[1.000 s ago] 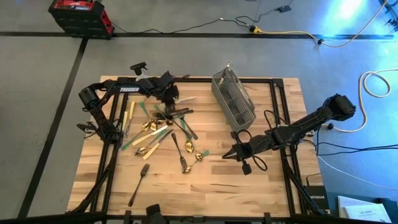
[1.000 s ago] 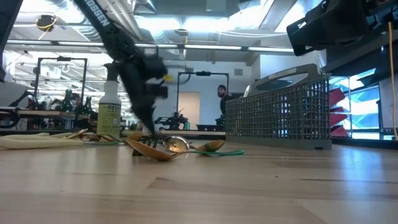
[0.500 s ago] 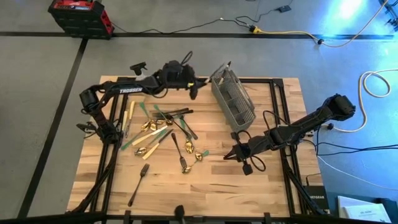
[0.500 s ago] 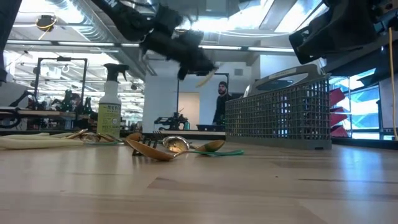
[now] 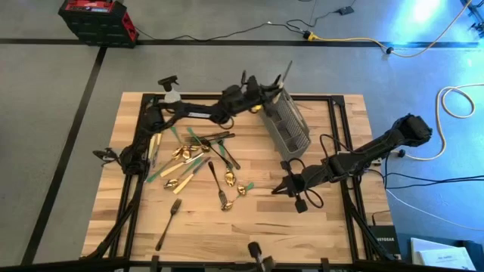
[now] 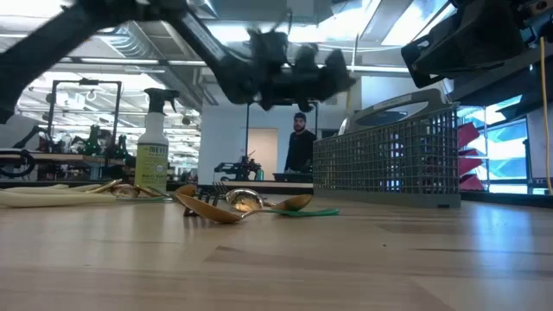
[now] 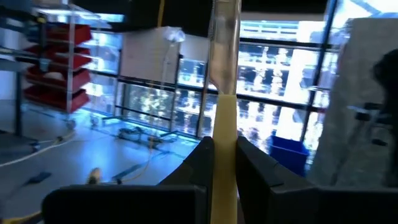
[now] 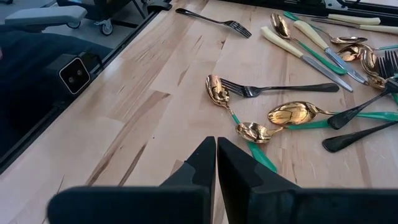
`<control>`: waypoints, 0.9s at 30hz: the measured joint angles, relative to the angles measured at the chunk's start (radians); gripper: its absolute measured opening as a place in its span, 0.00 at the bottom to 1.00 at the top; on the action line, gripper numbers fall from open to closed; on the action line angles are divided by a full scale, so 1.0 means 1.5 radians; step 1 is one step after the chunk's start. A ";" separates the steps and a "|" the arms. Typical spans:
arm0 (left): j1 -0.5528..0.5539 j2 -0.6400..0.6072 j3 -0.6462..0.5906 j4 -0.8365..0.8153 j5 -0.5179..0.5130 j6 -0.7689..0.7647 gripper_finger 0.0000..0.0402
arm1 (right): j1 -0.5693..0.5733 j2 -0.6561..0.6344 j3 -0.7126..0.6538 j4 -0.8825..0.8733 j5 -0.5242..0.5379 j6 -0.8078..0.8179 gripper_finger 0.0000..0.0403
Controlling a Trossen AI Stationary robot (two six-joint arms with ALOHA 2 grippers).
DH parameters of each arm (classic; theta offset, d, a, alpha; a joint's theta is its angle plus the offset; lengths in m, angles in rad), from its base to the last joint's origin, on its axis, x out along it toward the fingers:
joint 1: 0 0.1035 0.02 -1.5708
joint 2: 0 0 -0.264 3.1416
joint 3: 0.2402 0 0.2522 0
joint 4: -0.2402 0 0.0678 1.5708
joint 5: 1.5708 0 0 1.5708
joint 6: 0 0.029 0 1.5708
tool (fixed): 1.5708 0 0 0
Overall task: Sort silverware
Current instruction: Put the yellow table knife into the silverware basket
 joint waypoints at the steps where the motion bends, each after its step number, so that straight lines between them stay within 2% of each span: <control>1: 0.003 0.009 0.008 0.010 -0.005 0.002 0.07 | 0.000 0.000 0.000 0.001 0.000 0.000 0.00; 5: 0.015 0.021 0.015 0.043 -0.021 0.010 0.07 | 0.000 0.000 0.000 0.001 0.000 -0.015 0.00; 11: 0.033 0.029 0.014 -0.016 -0.042 0.019 0.07 | 0.000 0.000 0.000 0.002 0.000 -0.015 0.00; 17: 0.036 0.029 0.014 -0.084 -0.045 -0.015 0.08 | 0.000 0.000 0.000 0.009 0.000 -0.018 0.00; 21: 0.035 0.029 0.014 -0.109 -0.081 -0.069 0.14 | -0.001 0.000 0.000 0.013 0.000 -0.022 0.00; 27: 0.034 0.029 0.014 -0.109 -0.087 -0.060 0.29 | -0.001 0.000 0.000 0.013 0.000 -0.023 0.00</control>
